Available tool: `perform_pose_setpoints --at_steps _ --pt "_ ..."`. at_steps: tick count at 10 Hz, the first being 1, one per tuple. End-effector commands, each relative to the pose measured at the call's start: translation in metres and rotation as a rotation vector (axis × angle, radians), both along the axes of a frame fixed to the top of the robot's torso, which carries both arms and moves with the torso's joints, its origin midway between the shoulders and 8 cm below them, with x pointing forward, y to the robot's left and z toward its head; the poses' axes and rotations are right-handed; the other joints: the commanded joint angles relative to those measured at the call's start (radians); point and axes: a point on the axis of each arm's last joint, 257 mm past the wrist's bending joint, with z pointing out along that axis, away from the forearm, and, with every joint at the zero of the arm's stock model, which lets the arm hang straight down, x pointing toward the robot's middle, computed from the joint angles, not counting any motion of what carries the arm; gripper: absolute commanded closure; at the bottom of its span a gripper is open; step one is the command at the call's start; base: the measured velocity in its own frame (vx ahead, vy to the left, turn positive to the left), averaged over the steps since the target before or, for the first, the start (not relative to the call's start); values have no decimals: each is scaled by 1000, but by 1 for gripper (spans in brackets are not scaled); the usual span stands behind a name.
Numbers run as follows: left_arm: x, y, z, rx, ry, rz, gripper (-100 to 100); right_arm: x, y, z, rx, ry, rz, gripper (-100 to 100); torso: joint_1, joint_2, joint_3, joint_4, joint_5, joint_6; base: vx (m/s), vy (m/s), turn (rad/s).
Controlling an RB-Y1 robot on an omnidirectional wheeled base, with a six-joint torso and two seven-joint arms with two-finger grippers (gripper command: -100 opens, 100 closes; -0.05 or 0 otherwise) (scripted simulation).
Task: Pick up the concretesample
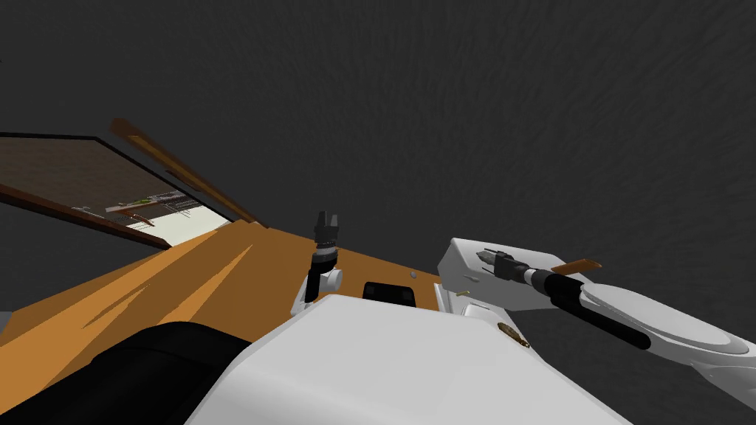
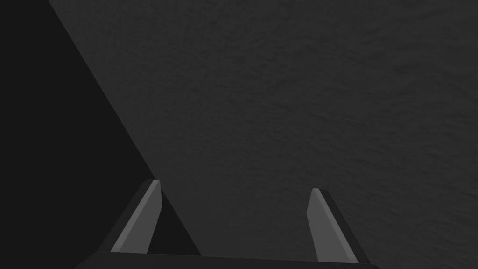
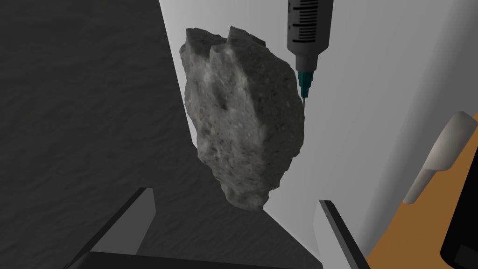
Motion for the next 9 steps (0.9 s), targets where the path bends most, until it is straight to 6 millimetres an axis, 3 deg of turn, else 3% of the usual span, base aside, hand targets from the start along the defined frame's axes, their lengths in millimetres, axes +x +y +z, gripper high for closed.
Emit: perform_pose_setpoints --at_steps 1,5,6,9 --pt "0 0 0 0 0 0 0 2 -1 -2 1 -1 -16 -100 0 0 0 0 0 0 -44 -28 82" --pt "0 0 0 0 0 0 0 6 -1 -5 0 -2 -34 -100 -2 -5 -3 -1 -2 -2 -33 -23 74" --pt "0 0 0 0 0 0 0 7 -1 -5 1 -2 -37 100 -2 -6 -4 -2 -2 -2 0 0 0" --pt "0 0 0 0 0 0 0 7 -1 -5 1 -3 -37 100 -1 -8 -5 -2 -2 -2 0 0 0"
